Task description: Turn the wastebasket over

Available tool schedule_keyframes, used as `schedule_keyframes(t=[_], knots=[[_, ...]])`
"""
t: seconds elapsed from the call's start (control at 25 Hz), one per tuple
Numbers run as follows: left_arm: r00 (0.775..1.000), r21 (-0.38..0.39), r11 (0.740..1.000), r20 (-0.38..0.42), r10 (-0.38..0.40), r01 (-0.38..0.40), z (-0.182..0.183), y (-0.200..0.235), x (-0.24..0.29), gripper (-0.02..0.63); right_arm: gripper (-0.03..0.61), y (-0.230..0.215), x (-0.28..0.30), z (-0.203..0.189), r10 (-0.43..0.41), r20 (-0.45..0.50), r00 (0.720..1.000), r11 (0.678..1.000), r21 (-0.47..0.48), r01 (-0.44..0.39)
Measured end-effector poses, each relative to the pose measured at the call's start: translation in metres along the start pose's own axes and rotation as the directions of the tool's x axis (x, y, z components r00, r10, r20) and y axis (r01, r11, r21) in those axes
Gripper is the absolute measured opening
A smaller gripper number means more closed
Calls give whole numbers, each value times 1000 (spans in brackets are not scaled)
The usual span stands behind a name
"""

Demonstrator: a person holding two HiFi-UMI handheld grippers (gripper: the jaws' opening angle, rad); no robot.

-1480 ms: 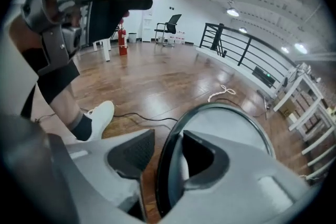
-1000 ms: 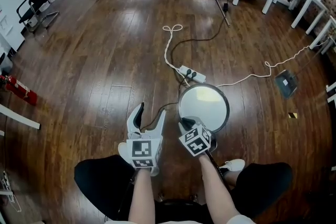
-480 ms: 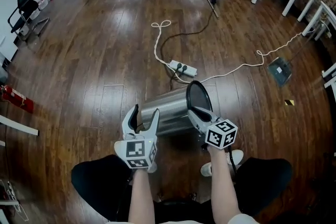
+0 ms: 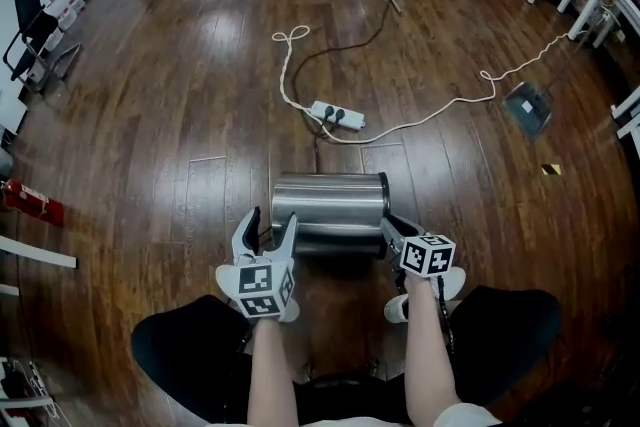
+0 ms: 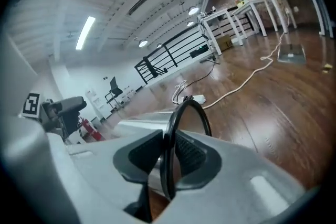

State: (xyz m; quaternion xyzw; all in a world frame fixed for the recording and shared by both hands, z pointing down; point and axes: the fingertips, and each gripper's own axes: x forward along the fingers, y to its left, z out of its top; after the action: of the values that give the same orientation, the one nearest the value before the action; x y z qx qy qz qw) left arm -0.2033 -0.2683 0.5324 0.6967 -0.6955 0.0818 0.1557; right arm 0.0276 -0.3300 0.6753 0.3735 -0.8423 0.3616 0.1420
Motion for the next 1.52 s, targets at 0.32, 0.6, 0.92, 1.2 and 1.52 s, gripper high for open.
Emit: schedule_keyframes(t=[0.32,0.6,0.92,1.2,1.52], knots=[[982,-194,980,-187,-1,-36,-69,31,18,302,104,0,-6,10,-71,-29,997,990,-124,67],[954,-406,912,-291,-68,-59,-141,54,44,292,170,-3,-20,32,-125,-45,991,973,-200,114],[959,-543,837,-194,-205,70,-153,53,57,224,82,6,-2,2,-120,-206,971,958,-279,59],[931,-314,938,-276,-239,147,-118,27,56,158,58,-15,-3,15,-174,-144,974,961,-243,136],[937,51,939,-98,-334,340,48,-55,57,15,50,-6,2,7,17,-158,987,999,-33,-22]])
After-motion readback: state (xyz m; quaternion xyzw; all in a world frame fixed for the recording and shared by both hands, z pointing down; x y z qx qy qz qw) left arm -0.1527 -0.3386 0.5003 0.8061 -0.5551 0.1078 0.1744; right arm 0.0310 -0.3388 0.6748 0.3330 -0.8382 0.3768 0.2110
